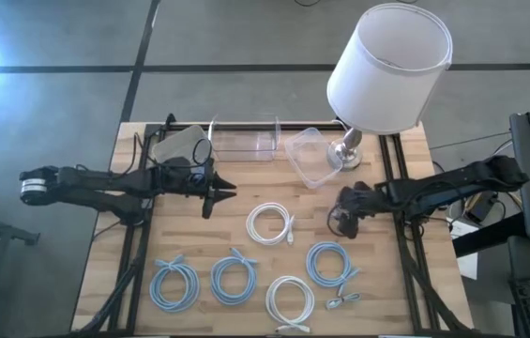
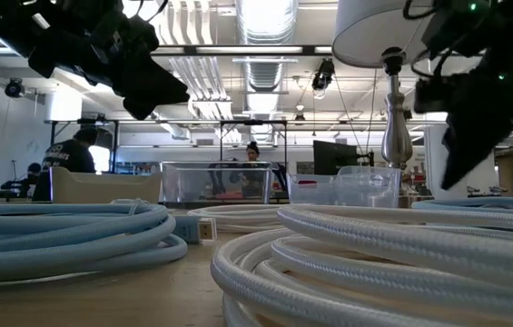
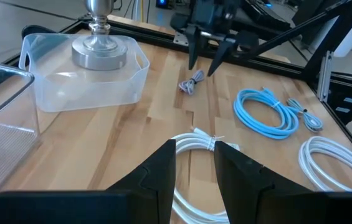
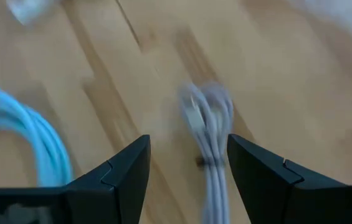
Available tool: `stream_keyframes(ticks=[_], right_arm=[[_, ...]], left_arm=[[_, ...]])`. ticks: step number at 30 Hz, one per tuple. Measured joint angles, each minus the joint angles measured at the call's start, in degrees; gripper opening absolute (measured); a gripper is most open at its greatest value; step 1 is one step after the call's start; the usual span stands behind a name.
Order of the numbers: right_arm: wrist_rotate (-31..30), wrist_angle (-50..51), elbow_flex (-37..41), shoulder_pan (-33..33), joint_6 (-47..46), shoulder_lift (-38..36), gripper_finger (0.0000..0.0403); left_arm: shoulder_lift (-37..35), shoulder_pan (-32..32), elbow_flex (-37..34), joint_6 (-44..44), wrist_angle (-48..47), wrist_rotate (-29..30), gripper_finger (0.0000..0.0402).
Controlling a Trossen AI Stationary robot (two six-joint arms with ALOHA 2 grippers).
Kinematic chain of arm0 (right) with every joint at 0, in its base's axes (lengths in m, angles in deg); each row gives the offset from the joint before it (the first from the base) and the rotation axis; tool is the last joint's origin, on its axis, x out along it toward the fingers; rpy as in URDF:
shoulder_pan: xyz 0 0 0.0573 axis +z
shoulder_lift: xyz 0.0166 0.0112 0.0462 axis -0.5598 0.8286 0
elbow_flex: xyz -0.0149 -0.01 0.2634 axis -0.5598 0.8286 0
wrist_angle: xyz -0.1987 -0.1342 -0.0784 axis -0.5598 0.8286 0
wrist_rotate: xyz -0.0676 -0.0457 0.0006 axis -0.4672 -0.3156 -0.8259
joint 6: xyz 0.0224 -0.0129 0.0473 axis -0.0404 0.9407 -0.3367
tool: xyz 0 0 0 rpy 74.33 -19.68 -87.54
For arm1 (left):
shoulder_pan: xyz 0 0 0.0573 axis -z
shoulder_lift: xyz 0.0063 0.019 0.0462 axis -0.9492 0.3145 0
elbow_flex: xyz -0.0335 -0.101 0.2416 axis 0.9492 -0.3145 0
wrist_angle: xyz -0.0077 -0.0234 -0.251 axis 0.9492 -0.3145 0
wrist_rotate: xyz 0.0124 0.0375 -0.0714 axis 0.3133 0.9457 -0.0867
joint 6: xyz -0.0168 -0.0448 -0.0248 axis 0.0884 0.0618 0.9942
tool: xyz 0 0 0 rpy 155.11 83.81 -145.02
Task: Pick & Place USB Port
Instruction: Put the purple charger cable into the gray bin
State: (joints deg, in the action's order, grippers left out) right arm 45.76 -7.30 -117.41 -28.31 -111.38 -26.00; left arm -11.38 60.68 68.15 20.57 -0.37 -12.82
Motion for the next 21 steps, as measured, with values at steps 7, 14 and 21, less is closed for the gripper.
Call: stream_keyframes(ticks=[7,14,21], right_arm=[[2.06,3.32,0.0,0.0,-0.24,5.46,0.021],[1.38,3.48,-0.26,0.02,0.32,12.51,0.021],[0.11,3.48,-0.48,0.04,-2.24,15.71,0.0192]], left_arm=[[0.09,0.0,0.0,0.02,0.16,0.0,0.0112],[0.13,0.0,0.0,0.04,0.55,0.0,0.0112],[0.13,0.0,0.0,-0.03,0.54,-0.01,0.0112]])
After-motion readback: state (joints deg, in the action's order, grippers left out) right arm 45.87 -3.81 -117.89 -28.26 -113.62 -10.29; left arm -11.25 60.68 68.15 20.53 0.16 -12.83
